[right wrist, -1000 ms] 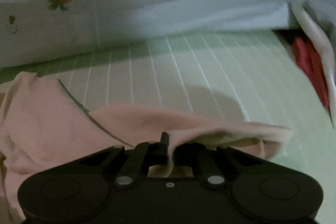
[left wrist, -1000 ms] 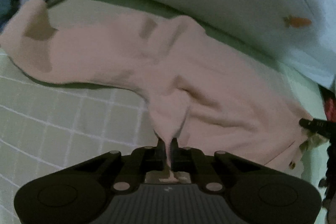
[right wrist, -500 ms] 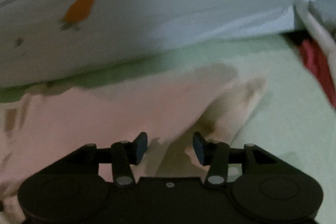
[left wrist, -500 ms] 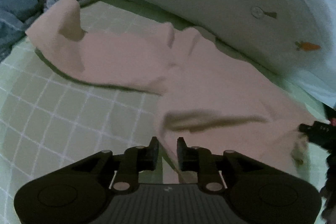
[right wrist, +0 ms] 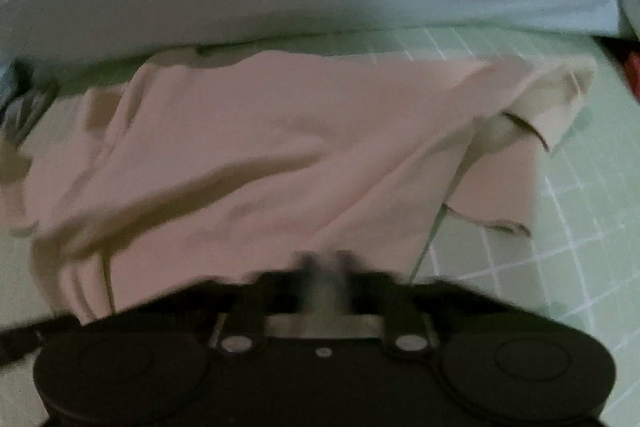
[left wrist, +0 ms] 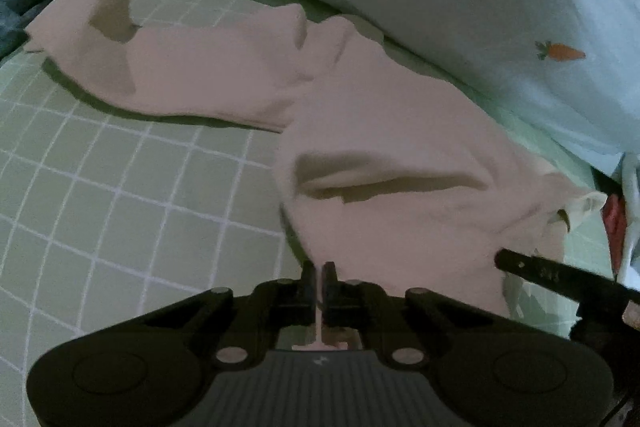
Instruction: Fold clothes
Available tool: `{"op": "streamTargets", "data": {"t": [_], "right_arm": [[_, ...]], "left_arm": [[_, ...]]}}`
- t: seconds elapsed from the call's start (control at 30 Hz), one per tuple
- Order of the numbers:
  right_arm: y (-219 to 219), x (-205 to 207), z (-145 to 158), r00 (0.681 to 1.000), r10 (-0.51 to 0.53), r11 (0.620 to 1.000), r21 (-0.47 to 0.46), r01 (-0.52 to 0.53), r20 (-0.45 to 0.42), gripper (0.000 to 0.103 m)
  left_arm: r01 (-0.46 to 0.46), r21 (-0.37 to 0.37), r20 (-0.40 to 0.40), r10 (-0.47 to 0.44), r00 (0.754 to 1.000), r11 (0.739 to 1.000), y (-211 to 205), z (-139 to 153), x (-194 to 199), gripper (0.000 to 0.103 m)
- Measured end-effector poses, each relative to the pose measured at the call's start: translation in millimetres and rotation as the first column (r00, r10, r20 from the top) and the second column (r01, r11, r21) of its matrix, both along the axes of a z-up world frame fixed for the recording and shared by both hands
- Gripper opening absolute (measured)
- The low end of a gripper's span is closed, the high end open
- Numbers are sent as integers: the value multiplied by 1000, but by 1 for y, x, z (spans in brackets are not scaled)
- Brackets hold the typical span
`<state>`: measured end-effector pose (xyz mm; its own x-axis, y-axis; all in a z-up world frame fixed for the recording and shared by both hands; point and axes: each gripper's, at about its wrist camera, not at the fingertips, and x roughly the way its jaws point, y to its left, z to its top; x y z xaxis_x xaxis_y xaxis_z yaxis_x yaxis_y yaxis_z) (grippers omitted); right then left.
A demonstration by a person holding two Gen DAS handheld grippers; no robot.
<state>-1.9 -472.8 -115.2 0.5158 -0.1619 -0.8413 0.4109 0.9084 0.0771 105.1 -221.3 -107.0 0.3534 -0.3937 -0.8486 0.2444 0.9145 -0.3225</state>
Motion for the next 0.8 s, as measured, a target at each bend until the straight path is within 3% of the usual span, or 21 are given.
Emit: {"op": "streamTargets", "data": {"t": [0.23, 0.33, 0.4, 0.47, 0.5, 0.53, 0.63, 0.77, 0.8], "right_arm": [[-44, -51, 32, 997, -73, 993, -96, 76, 39, 1], [-63, -68, 28, 994, -109, 993, -47, 110, 25, 2], [-62, -71, 25, 991, -135, 990, -44, 135, 6, 4], [-58, -72, 27, 990, -143, 989, -41, 144, 15, 20], [-55, -70, 28, 989, -146, 988, -37, 147, 25, 37], [-52, -68, 29, 988, -149, 988, -31, 150, 36, 46], [-47, -60, 27, 988, -152, 988, 16, 152, 16, 53], [-43, -52, 15, 986, -158, 984, 69, 162, -54, 51], [-42, -54, 13, 987, -150, 985, 78, 154, -59, 37]], "left_arm": [[-131, -2, 46, 131, 990, 991, 60, 19, 4, 3], [-149, -19, 24, 149, 989, 989, 64, 13, 2, 3], [-132, 8, 18, 132, 991, 991, 54, 15, -3, 7], [-111, 34, 17, 110, 994, 993, 44, 17, -9, 17], [-98, 39, 14, 98, 995, 994, 40, 19, -13, 29], [-86, 45, 10, 85, 996, 995, 36, 20, -17, 37], [-55, 38, -27, 57, 998, 998, 33, 20, -25, 40], [-19, 31, -73, 21, 997, 999, 29, 11, -38, 39], [-11, 29, -83, 13, 996, 1000, 28, 9, -41, 27]]}}
